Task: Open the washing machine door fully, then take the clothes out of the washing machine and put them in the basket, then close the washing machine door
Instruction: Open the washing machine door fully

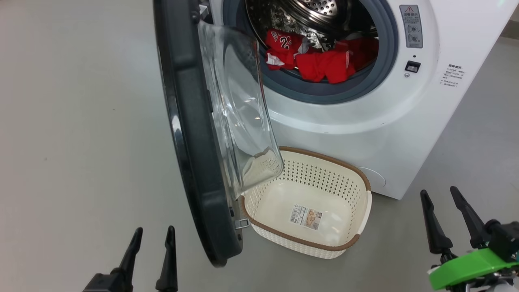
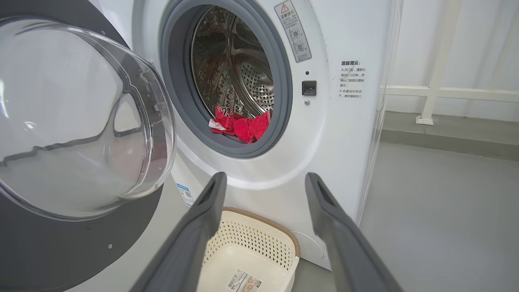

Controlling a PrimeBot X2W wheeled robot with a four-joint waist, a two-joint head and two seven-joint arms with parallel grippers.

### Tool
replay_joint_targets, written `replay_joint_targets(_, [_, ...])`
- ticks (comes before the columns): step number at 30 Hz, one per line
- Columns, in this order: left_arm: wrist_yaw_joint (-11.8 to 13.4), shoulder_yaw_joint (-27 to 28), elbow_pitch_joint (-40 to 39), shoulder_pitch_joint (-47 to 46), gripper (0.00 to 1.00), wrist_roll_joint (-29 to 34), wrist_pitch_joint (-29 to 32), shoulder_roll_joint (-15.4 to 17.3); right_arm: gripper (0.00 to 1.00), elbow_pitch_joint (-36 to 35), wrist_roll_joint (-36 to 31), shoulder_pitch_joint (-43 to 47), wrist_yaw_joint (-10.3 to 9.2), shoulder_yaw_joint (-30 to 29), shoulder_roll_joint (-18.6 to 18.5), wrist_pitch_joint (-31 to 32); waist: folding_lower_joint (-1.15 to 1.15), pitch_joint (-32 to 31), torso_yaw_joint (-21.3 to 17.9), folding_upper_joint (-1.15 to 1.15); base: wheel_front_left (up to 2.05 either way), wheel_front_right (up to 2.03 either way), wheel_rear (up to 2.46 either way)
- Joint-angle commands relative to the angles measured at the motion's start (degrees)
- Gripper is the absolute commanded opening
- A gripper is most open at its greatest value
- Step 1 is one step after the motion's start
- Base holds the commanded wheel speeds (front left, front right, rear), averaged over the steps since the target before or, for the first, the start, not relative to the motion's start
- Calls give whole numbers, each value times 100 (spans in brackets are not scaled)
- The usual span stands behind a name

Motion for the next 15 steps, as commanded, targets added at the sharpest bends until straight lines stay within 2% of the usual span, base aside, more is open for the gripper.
replay_joint_targets(1, [-27, 193, -118, -134, 100, 23, -53, 60, 100, -200, -183, 66, 39, 15, 9, -37, 0, -10, 10, 0, 0, 0, 0])
replay_joint_targets(6, [-29, 180, -109, -125, 100, 26, -53, 60, 100, -253, -610, 327, 39, -187, 199, -37, 0, -45, 22, 0, 0, 0, 0])
replay_joint_targets(15, [-28, 188, -110, -107, 100, 52, -53, 60, 100, -261, -741, 490, 39, -297, 336, -37, 0, -79, 10, 0, 0, 0, 0])
